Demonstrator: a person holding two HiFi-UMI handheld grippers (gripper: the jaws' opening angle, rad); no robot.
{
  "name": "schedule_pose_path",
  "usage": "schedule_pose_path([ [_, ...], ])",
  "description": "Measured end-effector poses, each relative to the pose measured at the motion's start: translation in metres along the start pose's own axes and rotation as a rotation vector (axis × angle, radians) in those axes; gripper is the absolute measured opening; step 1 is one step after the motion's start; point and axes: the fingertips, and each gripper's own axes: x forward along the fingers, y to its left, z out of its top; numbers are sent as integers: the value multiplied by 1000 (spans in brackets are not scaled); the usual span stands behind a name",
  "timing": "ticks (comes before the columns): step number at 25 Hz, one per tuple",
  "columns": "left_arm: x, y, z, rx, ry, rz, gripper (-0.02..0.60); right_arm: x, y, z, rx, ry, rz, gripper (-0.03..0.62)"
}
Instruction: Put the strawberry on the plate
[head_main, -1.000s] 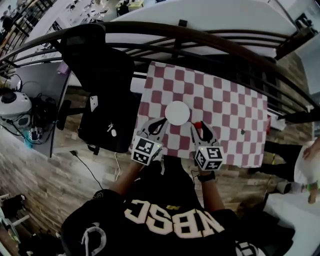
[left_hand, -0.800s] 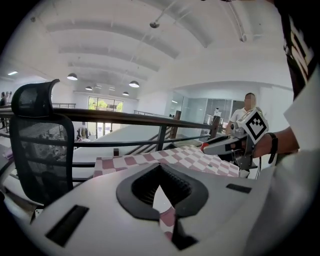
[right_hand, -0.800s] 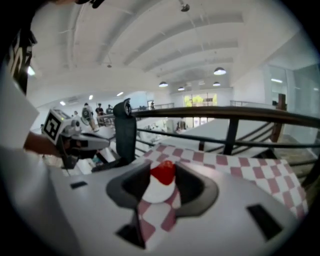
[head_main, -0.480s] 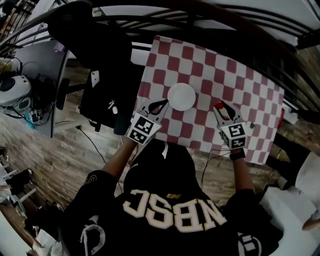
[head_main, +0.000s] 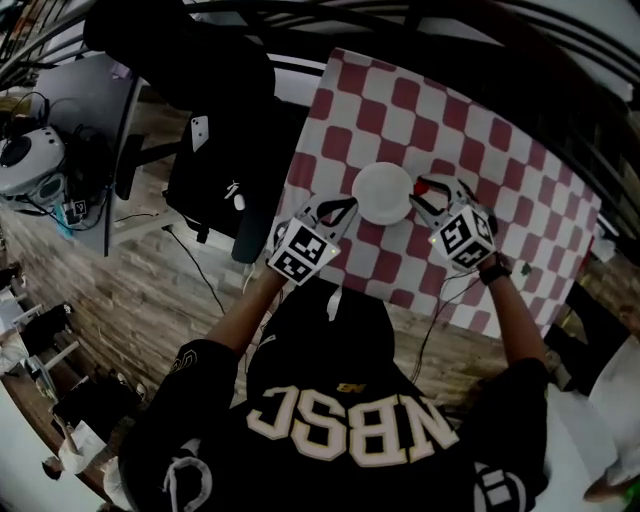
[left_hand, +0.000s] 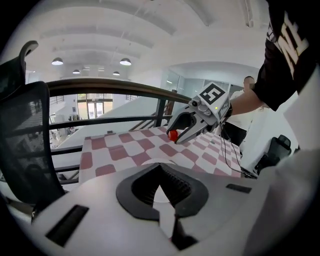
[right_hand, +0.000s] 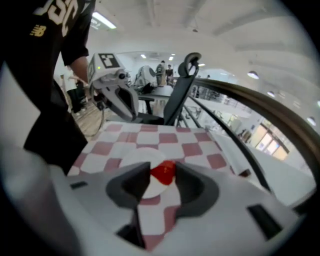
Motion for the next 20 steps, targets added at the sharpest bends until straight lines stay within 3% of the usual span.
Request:
schedule_pose_path([
  [4, 13, -1, -18, -29, 24, -19, 6, 43, 16, 5, -71, 10, 91, 161],
  [10, 22, -1, -47, -79, 40, -17, 6, 90, 44, -3, -64, 28, 150, 161],
  [17, 28, 6, -66, -105, 55, -11, 6, 117, 55, -21, -33, 91, 146, 161],
  [20, 24, 3, -62, -120, 42, -18, 6, 115, 59, -15, -4, 71, 164, 163],
])
